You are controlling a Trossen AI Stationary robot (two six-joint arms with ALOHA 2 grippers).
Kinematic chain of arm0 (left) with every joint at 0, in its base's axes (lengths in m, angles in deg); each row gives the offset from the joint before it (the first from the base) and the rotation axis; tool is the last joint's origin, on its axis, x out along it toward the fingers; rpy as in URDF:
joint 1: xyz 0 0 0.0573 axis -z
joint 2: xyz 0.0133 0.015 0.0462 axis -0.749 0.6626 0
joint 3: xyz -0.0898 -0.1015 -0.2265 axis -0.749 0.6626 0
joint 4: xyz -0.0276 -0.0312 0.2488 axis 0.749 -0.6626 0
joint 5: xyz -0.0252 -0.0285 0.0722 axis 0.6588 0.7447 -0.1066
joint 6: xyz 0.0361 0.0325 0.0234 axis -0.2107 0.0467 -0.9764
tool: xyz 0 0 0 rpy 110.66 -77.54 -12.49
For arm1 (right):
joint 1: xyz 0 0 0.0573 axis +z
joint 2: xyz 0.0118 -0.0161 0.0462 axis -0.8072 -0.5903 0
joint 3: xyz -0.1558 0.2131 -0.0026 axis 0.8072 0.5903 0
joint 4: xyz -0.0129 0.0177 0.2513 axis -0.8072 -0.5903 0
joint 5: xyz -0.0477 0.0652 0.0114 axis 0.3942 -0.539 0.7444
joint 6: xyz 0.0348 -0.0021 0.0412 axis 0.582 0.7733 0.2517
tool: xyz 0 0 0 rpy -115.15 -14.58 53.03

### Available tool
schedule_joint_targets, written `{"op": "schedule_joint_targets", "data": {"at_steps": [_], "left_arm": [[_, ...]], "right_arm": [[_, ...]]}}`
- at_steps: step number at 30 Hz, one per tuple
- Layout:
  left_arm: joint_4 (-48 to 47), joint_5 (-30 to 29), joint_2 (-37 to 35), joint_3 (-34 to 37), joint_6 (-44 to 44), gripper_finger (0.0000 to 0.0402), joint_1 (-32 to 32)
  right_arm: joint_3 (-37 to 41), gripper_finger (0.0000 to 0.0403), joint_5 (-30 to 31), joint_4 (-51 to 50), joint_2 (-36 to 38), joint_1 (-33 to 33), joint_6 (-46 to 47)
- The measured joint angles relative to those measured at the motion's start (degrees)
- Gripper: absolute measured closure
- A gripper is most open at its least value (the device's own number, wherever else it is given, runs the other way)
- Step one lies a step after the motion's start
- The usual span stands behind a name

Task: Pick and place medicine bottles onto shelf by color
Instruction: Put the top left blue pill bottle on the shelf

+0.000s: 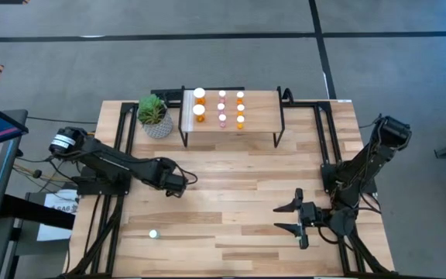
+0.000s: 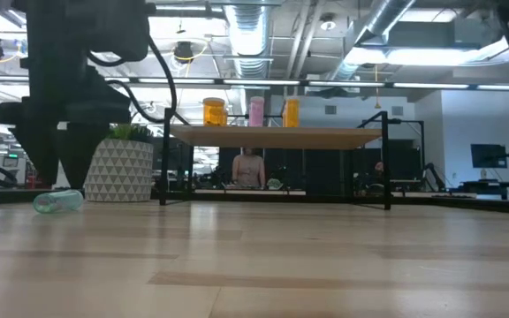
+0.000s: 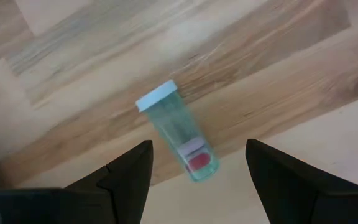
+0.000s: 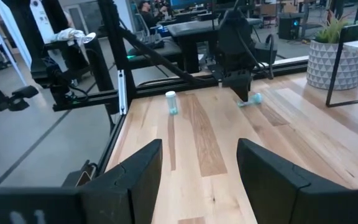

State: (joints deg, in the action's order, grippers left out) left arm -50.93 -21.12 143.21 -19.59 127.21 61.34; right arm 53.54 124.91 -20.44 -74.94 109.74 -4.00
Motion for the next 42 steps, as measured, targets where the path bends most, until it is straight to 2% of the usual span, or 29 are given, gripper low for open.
{"op": "schedule_joint_targets", "data": {"at_steps": [3,11,16,26,33,36,40,42], "left_arm": [[0.6,0.8,0.2,0.5,0.2,0.0156,0.0],[11.0,3.4,-0.2,7.7,1.9,0.0156,-0.2],[11.7,3.5,-0.4,8.7,2.7,0.0165,-0.3],[11.8,2.5,-0.3,8.8,3.3,0.0255,-0.3],[11.9,1.2,-0.3,8.4,2.7,0.0299,-0.5],[11.5,-0.5,-0.3,7.4,0.9,0.0313,-0.2],[14.3,-9.3,-2.2,5.3,-3.4,0.0319,1.2],[17.9,-11.5,-3.6,5.1,-6.9,0.0318,2.6]], "right_arm": [[0.0,0.0173,0.0,0.0,0.0,0.0,0.0],[0.0,0.0173,0.0,0.0,0.0,0.0,-0.2],[0.0,0.0173,0.0,-0.1,0.0,0.0,-0.2],[0.0,0.0173,0.0,-0.2,0.0,-0.1,-0.2],[0.0,0.0173,0.0,-0.1,0.0,-0.1,-0.2],[0.0,0.0173,0.0,-0.1,0.0,-0.1,-0.2],[0.0,0.0173,0.0,0.0,0.2,-0.1,-0.2],[0.0,0.0173,0.0,0.2,0.2,-0.1,-0.2]]}}
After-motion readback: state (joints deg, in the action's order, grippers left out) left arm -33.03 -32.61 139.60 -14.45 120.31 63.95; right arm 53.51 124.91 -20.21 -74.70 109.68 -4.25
